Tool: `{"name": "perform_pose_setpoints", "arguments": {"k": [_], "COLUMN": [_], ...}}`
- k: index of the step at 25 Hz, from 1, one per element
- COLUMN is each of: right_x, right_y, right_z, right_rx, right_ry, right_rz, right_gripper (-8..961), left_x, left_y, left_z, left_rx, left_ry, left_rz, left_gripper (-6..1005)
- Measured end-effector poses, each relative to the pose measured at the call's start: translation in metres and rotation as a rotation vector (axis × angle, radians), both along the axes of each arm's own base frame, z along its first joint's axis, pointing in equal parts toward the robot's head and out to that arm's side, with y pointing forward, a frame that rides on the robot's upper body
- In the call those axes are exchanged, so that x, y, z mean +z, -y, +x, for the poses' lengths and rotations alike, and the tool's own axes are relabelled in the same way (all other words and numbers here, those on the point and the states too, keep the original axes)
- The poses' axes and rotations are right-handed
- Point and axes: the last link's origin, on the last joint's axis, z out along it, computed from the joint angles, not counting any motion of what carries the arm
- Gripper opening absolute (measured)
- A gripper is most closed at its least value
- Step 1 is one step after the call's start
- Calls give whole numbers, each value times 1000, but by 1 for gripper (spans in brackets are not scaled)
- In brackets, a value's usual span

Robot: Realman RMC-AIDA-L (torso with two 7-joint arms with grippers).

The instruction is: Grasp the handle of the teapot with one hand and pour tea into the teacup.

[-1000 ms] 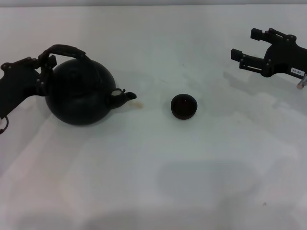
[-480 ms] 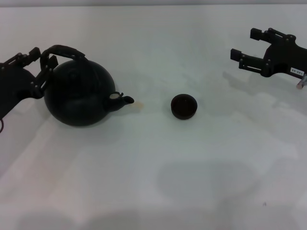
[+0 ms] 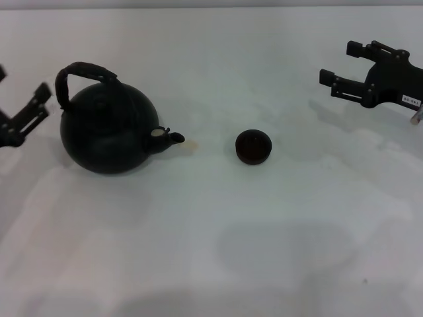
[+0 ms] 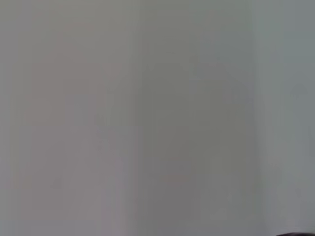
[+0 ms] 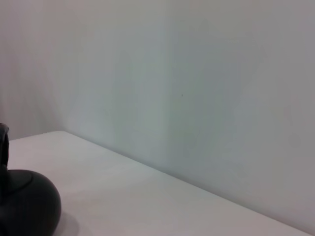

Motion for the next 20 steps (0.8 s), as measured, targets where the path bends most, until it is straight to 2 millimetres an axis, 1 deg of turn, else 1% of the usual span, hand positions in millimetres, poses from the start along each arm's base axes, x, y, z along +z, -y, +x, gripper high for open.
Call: {"name": "perform_pose_setpoints", "arguments": {"k": [6,8,10,13,20], "right_x": [1,1,2,2,7], "right_y": [7,12,18,31,61], "right_z": [7,13,20,33,53], "right_rx": [4,-11,-37,-66,-144], "right_ry": [6,-13,-34,-70,-149], "right_rz": [30,58,103,190,417], "right_gripper": [850,850,850,850,850], "left_x": [17,21,25,28,33], "left_y": [30,40,52,66,91], "left_z": [-26,-35,-44,-52,-65], "left_rx": [94,129,170,210,296], "left_ry": [35,54,65,63,103], "left_rz": [109,142,181,214,306], "left_gripper": [818,860,859,857,853]}}
